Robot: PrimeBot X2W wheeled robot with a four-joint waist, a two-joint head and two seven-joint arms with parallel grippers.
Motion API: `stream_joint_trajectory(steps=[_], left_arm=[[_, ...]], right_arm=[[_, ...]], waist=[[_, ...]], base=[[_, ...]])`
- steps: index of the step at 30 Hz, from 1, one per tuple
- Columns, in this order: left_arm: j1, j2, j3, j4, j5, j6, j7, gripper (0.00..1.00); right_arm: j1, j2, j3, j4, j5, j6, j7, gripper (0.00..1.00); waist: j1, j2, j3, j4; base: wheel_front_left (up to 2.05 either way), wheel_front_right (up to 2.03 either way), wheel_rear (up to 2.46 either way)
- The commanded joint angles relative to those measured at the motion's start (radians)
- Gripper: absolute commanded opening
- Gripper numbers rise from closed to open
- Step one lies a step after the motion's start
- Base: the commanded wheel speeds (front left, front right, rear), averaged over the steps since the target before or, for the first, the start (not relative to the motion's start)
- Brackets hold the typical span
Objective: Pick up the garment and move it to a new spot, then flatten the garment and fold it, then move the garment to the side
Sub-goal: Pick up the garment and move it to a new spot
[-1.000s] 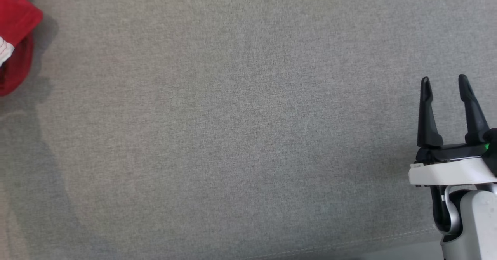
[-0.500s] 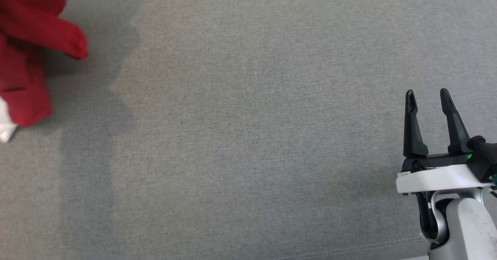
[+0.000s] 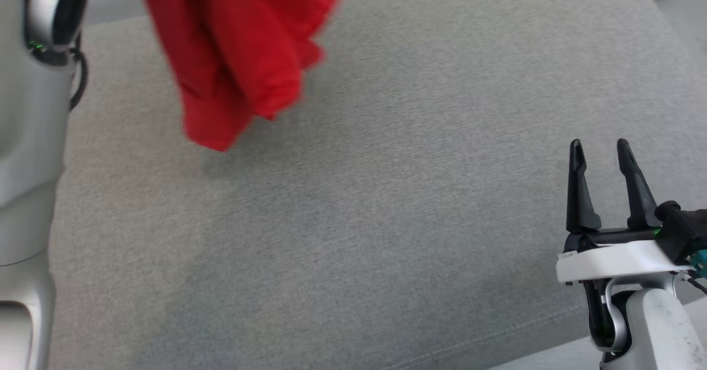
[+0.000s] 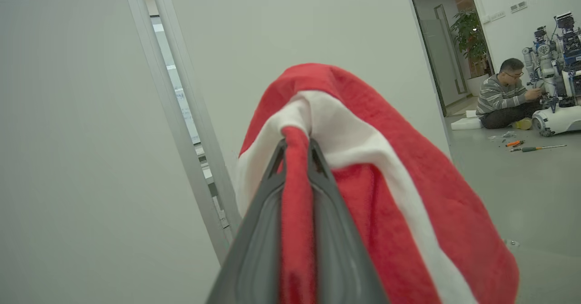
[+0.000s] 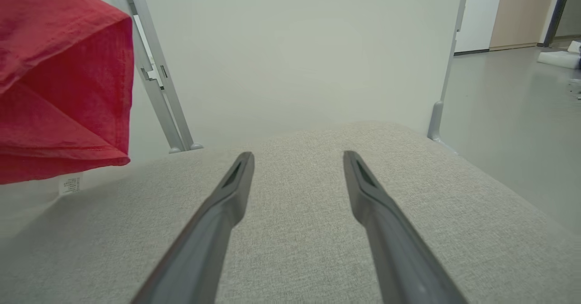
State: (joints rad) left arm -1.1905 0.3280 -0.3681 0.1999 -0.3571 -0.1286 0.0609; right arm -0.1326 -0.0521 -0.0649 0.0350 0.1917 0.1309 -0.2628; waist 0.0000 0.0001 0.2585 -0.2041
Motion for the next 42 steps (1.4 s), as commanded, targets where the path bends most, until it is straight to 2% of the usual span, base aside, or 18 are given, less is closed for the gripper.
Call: stream_joint_trajectory(steps=[1, 4, 10, 21, 27, 28, 29, 36, 42], left_arm=[[-0.016, -0.012, -0.007, 0.002, -0.006, 0.0, 0.003, 0.0], [-0.008, -0.043, -0.035, 0.018, -0.015, -0.001, -0.002, 0.0], [0.118, -0.083, -0.071, 0.071, -0.041, 0.014, -0.043, 0.0], [0.492, -0.162, -0.127, 0.245, -0.095, 0.059, -0.173, 0.0], [0.597, -0.2, -0.178, 0.354, -0.099, 0.048, -0.227, 0.0], [0.598, -0.202, -0.185, 0.365, -0.091, 0.048, -0.236, 0.47], [0.601, -0.207, -0.191, 0.376, -0.087, 0.047, -0.248, 1.0], [0.585, -0.219, -0.183, 0.341, -0.066, 0.056, -0.314, 1.0], [0.639, -0.172, -0.13, 0.24, -0.042, 0.087, -0.326, 1.0]], right_arm=[[0.01, 0.001, 0.004, 0.004, 0.015, 0.0, -0.003, 1.0], [0.011, 0.001, 0.011, 0.008, 0.029, 0.0, -0.003, 1.0], [0.015, 0.002, 0.016, 0.004, 0.043, 0.0, -0.003, 1.0], [0.003, 0.002, 0.028, 0.004, 0.048, 0.0, -0.003, 1.0], [-0.001, 0.002, 0.031, 0.014, 0.039, 0.0, -0.003, 1.0], [-0.001, 0.002, 0.034, 0.016, 0.037, 0.0, -0.003, 1.0], [0.0, 0.002, 0.037, 0.017, 0.035, 0.0, -0.003, 1.0], [0.032, 0.001, 0.043, 0.016, 0.009, 0.0, -0.003, 1.0], [0.052, 0.001, 0.04, 0.007, -0.013, 0.0, -0.003, 1.0]], waist=[[0.0, -0.0001, -0.022, -0.044], [0.0, -0.0001, -0.023, -0.066], [0.0, -0.0001, -0.014, -0.084], [0.0, -0.0001, 0.015, -0.083], [0.0, -0.0001, 0.009, -0.076], [0.0, -0.0001, 0.006, -0.074], [0.0, -0.0001, -0.001, -0.07], [0.0, -0.0001, -0.067, -0.023], [0.0, -0.0001, -0.121, 0.048]], base=[[0.0, 0.0, 0.0], [0.0, 0.0, 0.0], [0.0, 0.0, 0.0], [0.0, 0.0, 0.0], [0.0, 0.0, 0.0], [0.0, 0.0, 0.0], [0.0, 0.0, 0.0], [0.0, 0.0, 0.0], [0.0, 0.0, 0.0]])
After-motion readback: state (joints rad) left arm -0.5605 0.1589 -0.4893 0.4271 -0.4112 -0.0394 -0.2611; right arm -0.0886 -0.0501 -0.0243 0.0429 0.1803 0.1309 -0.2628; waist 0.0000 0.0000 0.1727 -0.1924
